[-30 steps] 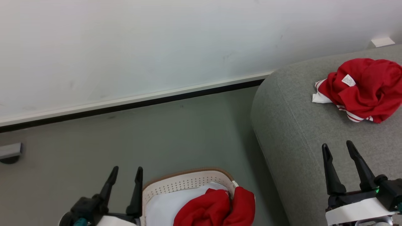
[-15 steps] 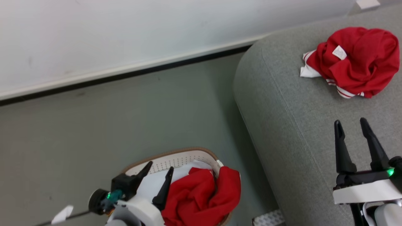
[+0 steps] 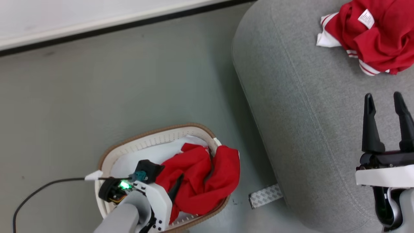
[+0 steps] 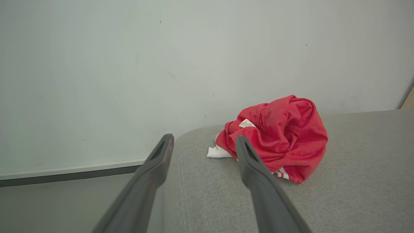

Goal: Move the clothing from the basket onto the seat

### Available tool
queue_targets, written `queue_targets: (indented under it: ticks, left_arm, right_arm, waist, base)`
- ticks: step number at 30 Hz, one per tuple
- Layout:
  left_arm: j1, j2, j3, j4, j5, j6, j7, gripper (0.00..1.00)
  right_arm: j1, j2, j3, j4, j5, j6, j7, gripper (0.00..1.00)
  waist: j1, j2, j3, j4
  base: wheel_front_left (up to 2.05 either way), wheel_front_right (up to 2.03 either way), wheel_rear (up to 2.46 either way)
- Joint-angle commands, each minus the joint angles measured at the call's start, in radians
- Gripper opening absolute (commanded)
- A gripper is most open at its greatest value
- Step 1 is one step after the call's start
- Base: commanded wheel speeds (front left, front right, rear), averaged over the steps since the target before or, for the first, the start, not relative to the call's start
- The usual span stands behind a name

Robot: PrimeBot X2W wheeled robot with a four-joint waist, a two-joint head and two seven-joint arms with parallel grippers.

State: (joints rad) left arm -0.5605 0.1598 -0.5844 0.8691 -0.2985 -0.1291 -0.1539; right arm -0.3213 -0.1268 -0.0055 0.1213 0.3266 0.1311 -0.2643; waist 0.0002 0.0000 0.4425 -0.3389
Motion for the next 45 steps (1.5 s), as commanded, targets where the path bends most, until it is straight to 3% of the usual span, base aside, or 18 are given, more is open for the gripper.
queue_targets:
  ticks: [1, 12, 34, 35, 37, 38, 45]
  left_arm:
    - [-0.032, 0.014, -0.029, 0.033, -0.02, -0.001, 0.008, 1.0]
    - [-0.162, 0.05, -0.191, 0.208, -0.128, 0.0, 0.078, 1.0]
    - [-0.357, 0.098, -0.437, 0.358, -0.192, 0.0, 0.24, 1.0]
    - [-0.362, 0.101, -0.444, 0.361, -0.196, 0.0, 0.246, 0.98]
    - [-0.367, 0.102, -0.455, 0.364, -0.202, 0.0, 0.251, 0.38]
    - [-0.367, 0.102, -0.461, 0.364, -0.207, 0.0, 0.253, 0.0]
    - [-0.372, 0.108, -0.5, 0.35, -0.251, 0.0, 0.229, 0.0]
  right_arm:
    - [-0.023, 0.003, -0.006, -0.011, -0.005, 0.0, 0.0, 1.0]
    - [-0.085, 0.032, -0.018, -0.061, 0.006, 0.0, 0.0, 1.0]
    - [-0.178, 0.075, -0.017, -0.164, 0.016, 0.0, 0.0, 1.0]
    - [-0.181, 0.075, -0.015, -0.165, 0.017, 0.0, 0.0, 1.0]
    - [-0.183, 0.076, -0.015, -0.166, 0.018, 0.0, 0.0, 1.0]
    - [-0.182, 0.076, -0.016, -0.166, 0.017, 0.0, 0.0, 1.0]
    - [-0.184, 0.077, -0.016, -0.154, 0.019, 0.0, 0.0, 1.0]
  waist:
    - [-0.0002, 0.0, 0.046, -0.012]
    - [-0.0002, 0.0, 0.185, -0.049]
    - [-0.0002, 0.0, 0.381, -0.11]
    - [-0.0002, 0.0, 0.386, -0.113]
    - [-0.0002, 0.0, 0.391, -0.118]
    - [-0.0002, 0.0, 0.393, -0.118]
    - [-0.0002, 0.0, 0.387, -0.116]
  base:
    - [0.0, 0.0, 0.0]
    - [0.0, 0.0, 0.0]
    - [0.0, 0.0, 0.0]
    - [0.0, 0.0, 0.0]
    - [0.0, 0.0, 0.0]
    - [0.0, 0.0, 0.0]
    - [0.0, 0.0, 0.0]
